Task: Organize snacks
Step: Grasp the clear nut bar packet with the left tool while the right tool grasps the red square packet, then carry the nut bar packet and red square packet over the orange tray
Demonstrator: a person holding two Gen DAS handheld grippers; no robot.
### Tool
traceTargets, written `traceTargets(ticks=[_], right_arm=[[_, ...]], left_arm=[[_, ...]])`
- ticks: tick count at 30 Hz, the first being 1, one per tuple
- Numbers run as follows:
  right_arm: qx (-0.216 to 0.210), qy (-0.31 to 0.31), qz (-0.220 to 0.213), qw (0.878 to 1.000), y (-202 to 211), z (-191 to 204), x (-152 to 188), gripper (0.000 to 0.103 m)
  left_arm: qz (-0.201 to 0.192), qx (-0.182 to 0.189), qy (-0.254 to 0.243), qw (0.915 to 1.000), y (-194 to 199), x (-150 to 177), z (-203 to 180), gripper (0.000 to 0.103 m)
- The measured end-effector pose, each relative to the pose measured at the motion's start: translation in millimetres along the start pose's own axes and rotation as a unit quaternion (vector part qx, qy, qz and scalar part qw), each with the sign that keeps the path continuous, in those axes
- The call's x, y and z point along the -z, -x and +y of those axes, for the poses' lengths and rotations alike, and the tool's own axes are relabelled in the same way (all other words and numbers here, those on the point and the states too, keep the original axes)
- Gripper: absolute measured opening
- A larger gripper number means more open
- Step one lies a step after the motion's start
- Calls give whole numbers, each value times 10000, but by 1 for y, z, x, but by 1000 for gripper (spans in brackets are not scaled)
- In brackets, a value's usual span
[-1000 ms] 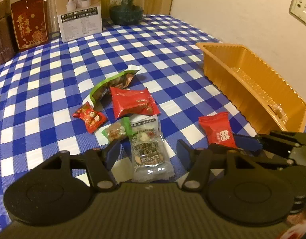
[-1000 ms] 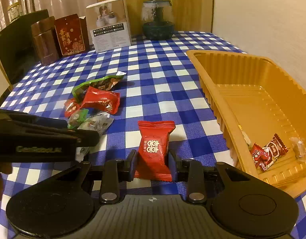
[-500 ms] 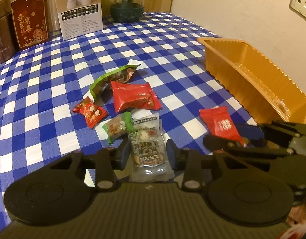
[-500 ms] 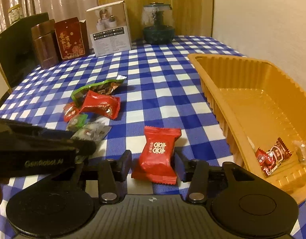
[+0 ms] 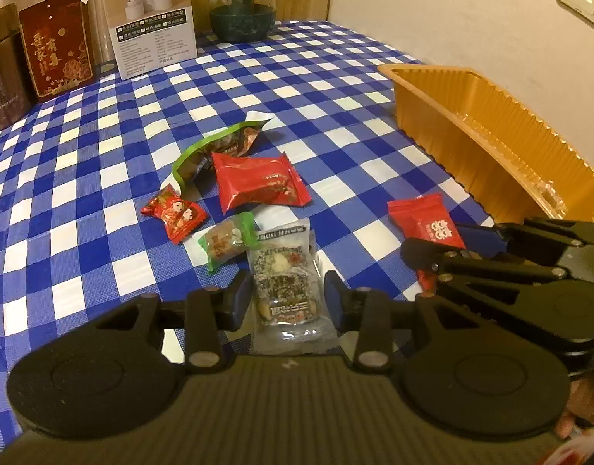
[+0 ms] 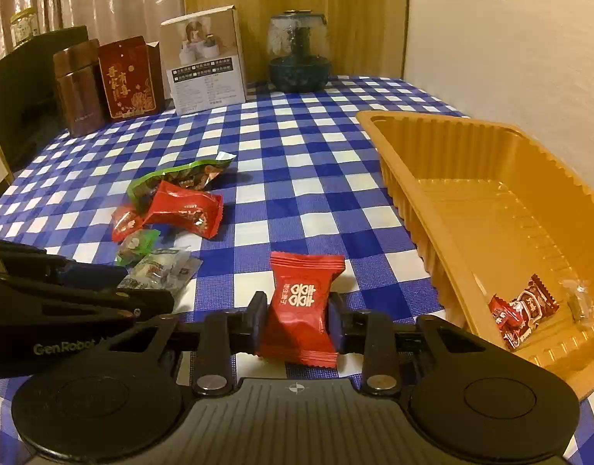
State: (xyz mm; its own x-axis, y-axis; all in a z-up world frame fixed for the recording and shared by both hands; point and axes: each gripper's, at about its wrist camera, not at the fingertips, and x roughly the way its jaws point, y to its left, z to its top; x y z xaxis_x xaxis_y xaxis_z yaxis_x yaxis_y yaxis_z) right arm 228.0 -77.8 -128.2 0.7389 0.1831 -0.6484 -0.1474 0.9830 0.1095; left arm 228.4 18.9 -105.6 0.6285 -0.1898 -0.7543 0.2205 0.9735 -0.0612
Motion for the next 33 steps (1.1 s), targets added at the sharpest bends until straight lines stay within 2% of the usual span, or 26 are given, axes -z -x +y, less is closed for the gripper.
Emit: traceTargets(ticks=[8, 18, 33], right_arm=[[-83, 37, -47, 9999, 12, -1, 0, 32], [-270, -43, -73, 9996, 40, -3, 4, 31], [-394, -24, -446, 9982, 122, -11, 7, 31]], left_arm=[[10, 4, -93, 10000, 7, 2, -3, 35], [-27, 39, -201, 9998, 36, 6, -14, 34], [-354, 54, -156, 9992, 103, 4, -50, 34]])
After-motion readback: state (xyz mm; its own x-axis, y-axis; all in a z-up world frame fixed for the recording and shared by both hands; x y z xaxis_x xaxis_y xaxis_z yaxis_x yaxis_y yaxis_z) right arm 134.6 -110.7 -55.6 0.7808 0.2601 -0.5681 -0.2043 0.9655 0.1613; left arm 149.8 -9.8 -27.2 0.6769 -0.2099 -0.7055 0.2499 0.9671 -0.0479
